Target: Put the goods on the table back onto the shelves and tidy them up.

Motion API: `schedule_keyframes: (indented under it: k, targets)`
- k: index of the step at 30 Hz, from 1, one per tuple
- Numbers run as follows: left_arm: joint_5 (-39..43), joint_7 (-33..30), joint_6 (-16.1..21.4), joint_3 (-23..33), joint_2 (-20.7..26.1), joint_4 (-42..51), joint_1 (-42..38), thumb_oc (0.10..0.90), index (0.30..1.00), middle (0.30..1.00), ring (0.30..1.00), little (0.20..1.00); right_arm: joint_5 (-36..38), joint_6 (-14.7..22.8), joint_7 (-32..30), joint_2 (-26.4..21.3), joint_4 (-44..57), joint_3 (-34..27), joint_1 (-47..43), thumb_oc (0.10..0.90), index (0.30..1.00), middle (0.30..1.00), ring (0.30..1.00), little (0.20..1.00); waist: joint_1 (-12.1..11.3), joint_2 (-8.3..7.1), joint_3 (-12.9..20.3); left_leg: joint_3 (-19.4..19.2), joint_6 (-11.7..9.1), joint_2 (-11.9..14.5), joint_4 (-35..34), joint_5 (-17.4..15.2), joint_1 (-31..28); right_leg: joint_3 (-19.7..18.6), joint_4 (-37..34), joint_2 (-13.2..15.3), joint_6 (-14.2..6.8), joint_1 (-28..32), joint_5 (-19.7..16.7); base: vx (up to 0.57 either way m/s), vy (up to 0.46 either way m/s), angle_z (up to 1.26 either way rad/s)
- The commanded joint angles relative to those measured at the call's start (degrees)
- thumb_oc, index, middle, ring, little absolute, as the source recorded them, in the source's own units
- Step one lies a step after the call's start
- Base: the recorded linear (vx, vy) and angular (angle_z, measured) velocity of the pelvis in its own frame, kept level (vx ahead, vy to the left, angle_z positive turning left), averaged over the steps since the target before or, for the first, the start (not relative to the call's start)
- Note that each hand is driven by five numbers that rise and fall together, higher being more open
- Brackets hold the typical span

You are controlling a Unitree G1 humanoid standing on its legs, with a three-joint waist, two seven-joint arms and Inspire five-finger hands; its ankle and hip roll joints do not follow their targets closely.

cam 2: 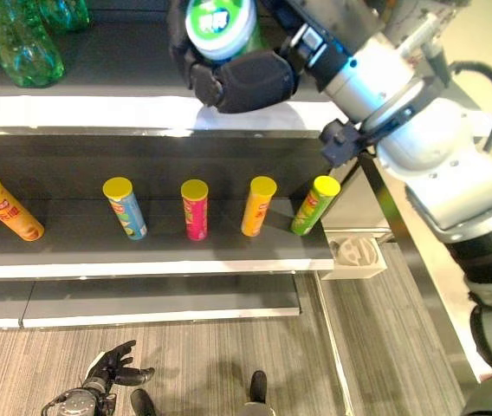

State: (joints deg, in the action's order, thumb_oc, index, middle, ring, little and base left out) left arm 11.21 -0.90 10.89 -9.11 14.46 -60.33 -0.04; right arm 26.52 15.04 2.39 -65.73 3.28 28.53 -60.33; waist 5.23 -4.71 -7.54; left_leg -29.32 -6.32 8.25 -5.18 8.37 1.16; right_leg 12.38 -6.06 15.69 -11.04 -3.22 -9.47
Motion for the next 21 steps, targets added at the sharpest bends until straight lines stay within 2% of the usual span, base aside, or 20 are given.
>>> schedule_keyframes:
  k: [1, 8, 15, 21]
  targets:
    - [0.7, -1.2, 2.1, -1.5, 2.8, 0.7, -4.5, 0.8, 0.9, 0.9, 0.9, 0.9, 8.7, 0.7, -2.7, 0.8, -6.0, -8.7, -7.9, 0.4, 0.3, 0.3, 0.3, 0.3, -2.9, -2.13, -0.6, 0.6, -2.7, 0.6, 0.2, -7.4, -6.6, -0.3, 3.9, 3.4, -4.0, -3.0, 0.6, 0.0, 0.0, 0.0]
    - [2.1, -1.1, 1.9, -1.1, 4.1, 0.2, -4.3, 0.8, 0.9, 0.9, 0.9, 0.9, 19.4, 1.8, -2.4, 1.6, -14.6, -10.2, -9.3, 0.4, 0.3, 0.3, 0.3, 0.3, -3.7, -3.52, -1.1, 0.9, -3.0, 1.0, 0.2, -7.1, -5.1, 0.8, 3.8, 3.7, -4.0, -3.7, 0.0, 0.0, -0.005, 0.06]
    - [2.4, -1.1, 1.8, -0.9, 4.5, -0.5, -4.8, 0.8, 0.9, 0.9, 0.9, 0.9, 22.8, 2.6, -1.8, 1.2, -15.3, -10.4, -10.4, 0.4, 0.3, 0.3, 0.3, 0.3, -3.5, -4.72, -1.6, 0.3, -3.5, 1.4, 0.3, -6.9, -4.6, 1.3, 3.9, 3.7, -4.0, -4.3, -0.3, 0.0, -0.004, 0.01]
    - [2.4, -1.2, 1.7, -0.7, 4.8, -0.5, -5.2, 0.8, 0.9, 0.9, 0.9, 0.9, 24.5, 2.5, -0.2, 1.3, -13.3, -9.9, -9.6, 0.4, 0.3, 0.3, 0.3, 0.3, -3.4, -5.17, -1.8, 0.0, -3.8, 1.6, 0.5, -6.8, -4.3, 1.5, 4.0, 3.7, -4.0, -4.6, -0.4, 0.01, -0.004, 0.0]
